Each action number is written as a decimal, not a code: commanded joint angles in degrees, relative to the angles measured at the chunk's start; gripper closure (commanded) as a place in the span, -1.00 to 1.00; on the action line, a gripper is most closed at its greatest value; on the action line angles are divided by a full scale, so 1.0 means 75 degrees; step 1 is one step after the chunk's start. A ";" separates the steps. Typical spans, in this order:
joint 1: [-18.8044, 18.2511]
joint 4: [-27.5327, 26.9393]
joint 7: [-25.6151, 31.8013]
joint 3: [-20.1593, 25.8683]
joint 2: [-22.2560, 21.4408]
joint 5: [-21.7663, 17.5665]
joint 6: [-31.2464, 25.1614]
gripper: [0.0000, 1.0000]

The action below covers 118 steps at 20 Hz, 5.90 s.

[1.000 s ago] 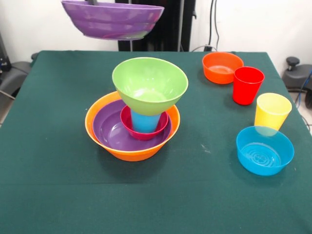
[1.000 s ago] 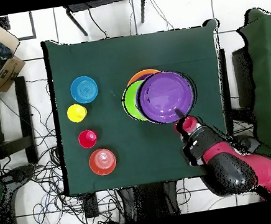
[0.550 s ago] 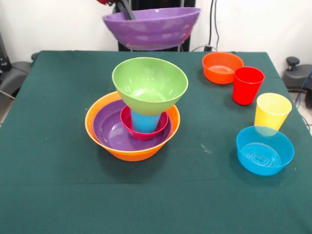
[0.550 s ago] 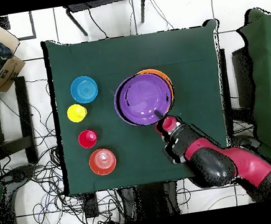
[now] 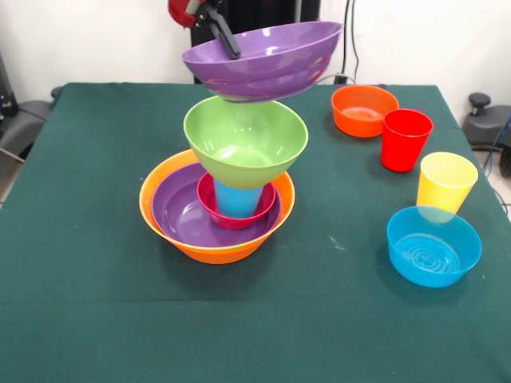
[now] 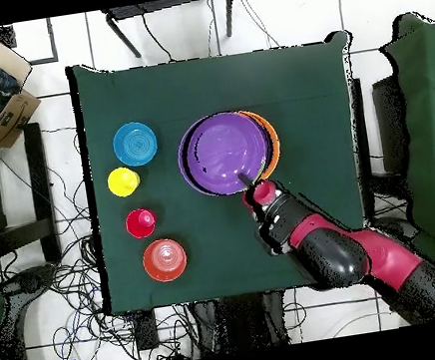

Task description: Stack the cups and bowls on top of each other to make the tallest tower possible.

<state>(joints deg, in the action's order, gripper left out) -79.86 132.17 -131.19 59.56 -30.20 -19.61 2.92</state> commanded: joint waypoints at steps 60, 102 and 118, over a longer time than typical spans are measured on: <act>0.1758 -0.1062 -0.0280 -0.2308 -0.0007 -0.1017 0.0619 1.00; 0.1598 -0.1117 -0.0035 -0.2029 -0.0102 -0.1047 -0.0057 -1.00; 0.1647 -0.1092 -0.0006 -0.2114 -0.0604 -0.0654 -0.0726 -1.00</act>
<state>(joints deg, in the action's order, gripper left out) -70.01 126.58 -131.19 45.31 -33.44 -24.22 5.89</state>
